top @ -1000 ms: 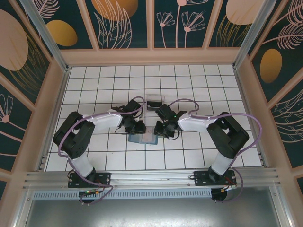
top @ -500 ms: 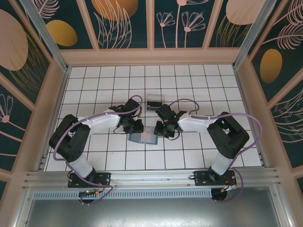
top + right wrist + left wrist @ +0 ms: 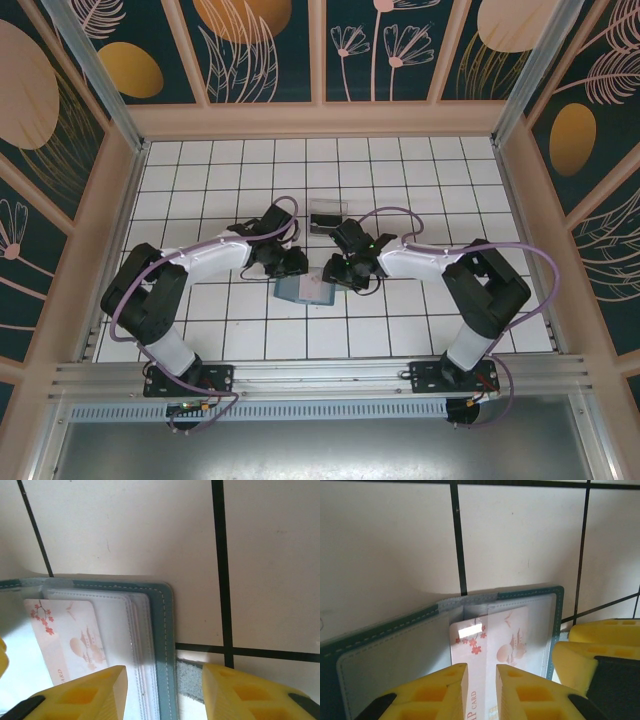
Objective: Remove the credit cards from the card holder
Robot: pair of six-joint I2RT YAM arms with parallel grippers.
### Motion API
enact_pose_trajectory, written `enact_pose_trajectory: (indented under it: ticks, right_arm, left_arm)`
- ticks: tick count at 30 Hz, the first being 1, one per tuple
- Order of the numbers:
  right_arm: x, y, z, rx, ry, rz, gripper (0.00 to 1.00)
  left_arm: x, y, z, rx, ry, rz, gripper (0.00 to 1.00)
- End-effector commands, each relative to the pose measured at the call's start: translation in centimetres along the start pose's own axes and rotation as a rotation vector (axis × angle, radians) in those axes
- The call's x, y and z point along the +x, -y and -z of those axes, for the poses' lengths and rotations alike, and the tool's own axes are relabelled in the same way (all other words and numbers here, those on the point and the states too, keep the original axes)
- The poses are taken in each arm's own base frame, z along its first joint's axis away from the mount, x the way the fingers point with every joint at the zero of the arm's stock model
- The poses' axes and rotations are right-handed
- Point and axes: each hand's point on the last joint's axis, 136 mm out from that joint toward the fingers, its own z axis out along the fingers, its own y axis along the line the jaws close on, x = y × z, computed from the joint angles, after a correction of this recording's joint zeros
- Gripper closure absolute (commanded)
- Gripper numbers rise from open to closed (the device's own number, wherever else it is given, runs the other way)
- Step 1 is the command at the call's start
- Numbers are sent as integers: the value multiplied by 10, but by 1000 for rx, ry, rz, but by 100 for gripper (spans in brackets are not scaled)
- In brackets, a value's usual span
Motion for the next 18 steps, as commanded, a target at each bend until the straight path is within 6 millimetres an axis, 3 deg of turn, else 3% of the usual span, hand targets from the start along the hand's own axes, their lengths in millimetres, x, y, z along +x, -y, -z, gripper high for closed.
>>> enact_pose_trajectory:
  ticks: [1,8,18]
  right_arm:
    - [2,5,-10,20,-22,-13,55]
    - [3,10,-15,50,-34,-11,55]
    - [3,28,-16,239,-33,37,56]
  left_arm:
    - [-3,4,4,43,12,25,76]
    - [-2,-2,2,58,10,46,74]
    - [-1,-7,0,67,7,56,69]
